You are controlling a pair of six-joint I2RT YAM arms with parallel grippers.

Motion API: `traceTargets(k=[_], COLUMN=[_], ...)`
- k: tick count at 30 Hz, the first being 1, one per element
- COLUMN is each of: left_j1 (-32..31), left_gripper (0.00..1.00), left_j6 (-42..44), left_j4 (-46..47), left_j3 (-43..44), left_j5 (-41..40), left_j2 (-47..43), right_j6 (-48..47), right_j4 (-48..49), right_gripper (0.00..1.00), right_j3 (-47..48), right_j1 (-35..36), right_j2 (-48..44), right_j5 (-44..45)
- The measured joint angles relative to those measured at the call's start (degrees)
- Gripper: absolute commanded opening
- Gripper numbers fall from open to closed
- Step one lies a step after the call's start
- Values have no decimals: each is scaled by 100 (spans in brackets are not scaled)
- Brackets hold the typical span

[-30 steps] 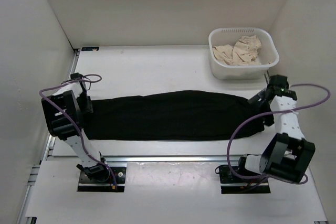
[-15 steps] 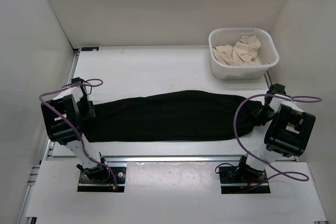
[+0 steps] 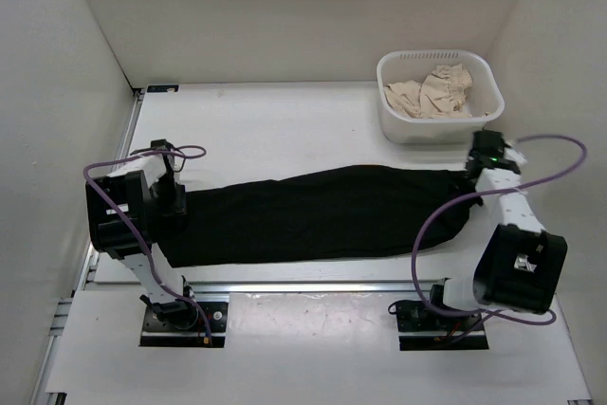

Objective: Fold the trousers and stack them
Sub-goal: Fold the trousers

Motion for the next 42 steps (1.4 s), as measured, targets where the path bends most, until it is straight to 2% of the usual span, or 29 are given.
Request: traceTargets(k=[2, 4, 6, 8, 11, 13, 16, 18, 23, 27, 28, 29, 30, 31, 32, 36, 39, 42], left_j1=[-133, -214, -260, -317, -431, -527, -643, -684, -713, -713, -713, -713, -713, -713, -713, -713, -713, -713], left_gripper=[63, 61, 60, 58, 58, 58, 58, 58, 58, 58, 58, 58, 58, 59, 61, 63, 66, 68], left_j6=[7, 20, 26, 39, 50, 70, 98, 105, 107, 107, 107, 107, 107, 107, 107, 107, 105, 92], left_j4=[-55, -118, -175, -225, -295, -332, -385, -400, -420, -424, -424, -426, -426, -426, -428, -424, -380, -330], left_j3=[13, 76, 136, 190, 254, 289, 337, 354, 369, 374, 374, 374, 374, 374, 374, 363, 319, 264], left_j5=[-39, -85, -101, -129, -247, -365, -516, -579, -623, -623, -623, -623, -623, -623, -632, -691, -730, -763], left_j2=[37, 109, 190, 256, 348, 396, 461, 487, 509, 516, 516, 516, 516, 514, 514, 485, 428, 363], right_j6=[24, 229, 704, 1211, 1698, 1799, 1779, 1725, 1314, 831, 706, 566, 400, 254, 109, -839, -1513, -1971], right_j4=[-83, -258, -675, -1178, -1690, -1814, -1912, -1945, -1926, -1788, -1749, -1742, -1777, -1801, -1801, -1784, -1526, -1261], right_gripper=[0, 0, 0, 0, 0, 0, 0, 0, 0, 0, 6, 16, 30, 58, 65, 80, 82, 83], right_j3=[227, 544, 979, 1543, 2524, 3230, 3989, 4197, 4369, 4933, 5071, 5195, 5375, 5578, 5792, 6133, 5849, 5252], right_j1=[1191, 2758, 4433, 5794, 7235, 7775, 8218, 8382, 8561, 8640, 8653, 8662, 8673, 8677, 8679, 8760, 8999, 9370], right_j2=[-216, -282, -173, 164, 1145, 1982, 3075, 3480, 3786, 4024, 4111, 4194, 4317, 4472, 4638, 4970, 4745, 4094], right_j5=[595, 1202, 1856, 2369, 2857, 3062, 3204, 3209, 3106, 2949, 2852, 2747, 2608, 2465, 2312, 1676, 1539, 1530])
